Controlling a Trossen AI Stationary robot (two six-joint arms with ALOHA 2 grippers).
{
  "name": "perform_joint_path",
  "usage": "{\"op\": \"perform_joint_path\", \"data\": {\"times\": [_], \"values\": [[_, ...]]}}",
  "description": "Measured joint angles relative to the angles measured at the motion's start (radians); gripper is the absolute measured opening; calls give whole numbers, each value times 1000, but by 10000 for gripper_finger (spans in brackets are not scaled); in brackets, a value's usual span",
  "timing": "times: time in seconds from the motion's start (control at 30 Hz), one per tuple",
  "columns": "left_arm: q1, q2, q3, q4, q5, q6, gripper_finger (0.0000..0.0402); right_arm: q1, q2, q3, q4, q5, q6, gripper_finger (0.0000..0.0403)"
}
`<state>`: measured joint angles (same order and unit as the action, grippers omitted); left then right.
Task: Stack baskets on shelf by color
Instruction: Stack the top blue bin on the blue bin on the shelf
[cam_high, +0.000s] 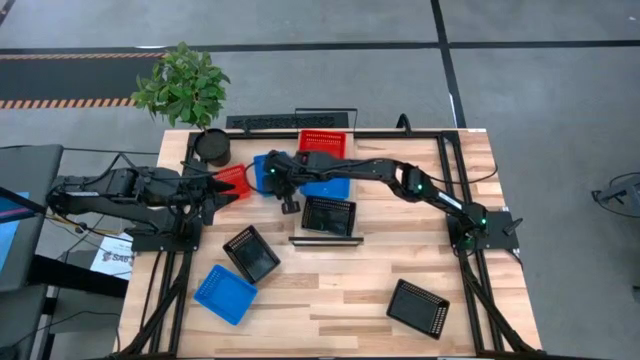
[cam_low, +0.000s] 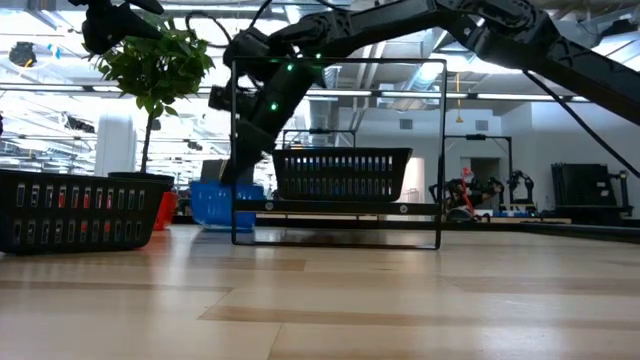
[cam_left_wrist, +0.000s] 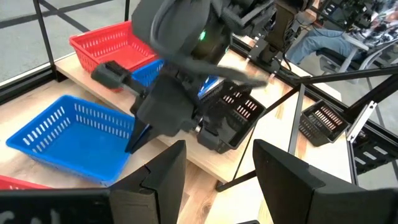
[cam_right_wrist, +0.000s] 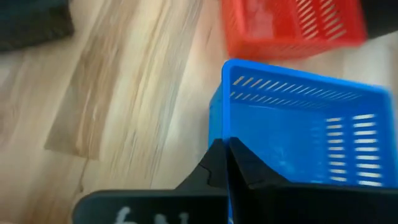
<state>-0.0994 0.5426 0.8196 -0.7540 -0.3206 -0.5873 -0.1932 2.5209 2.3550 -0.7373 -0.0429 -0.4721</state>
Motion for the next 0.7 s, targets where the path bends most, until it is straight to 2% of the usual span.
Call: {"op": "perform_joint_path", "data": {"times": [0.4, 0.7], "values": [[0, 0, 0, -9, 0, 7, 174, 8, -148, 1, 40, 29, 3, 1], [0, 0, 0, -24, 0, 15, 174, 12, -303, 1, -61, 80, -12, 1]]}}
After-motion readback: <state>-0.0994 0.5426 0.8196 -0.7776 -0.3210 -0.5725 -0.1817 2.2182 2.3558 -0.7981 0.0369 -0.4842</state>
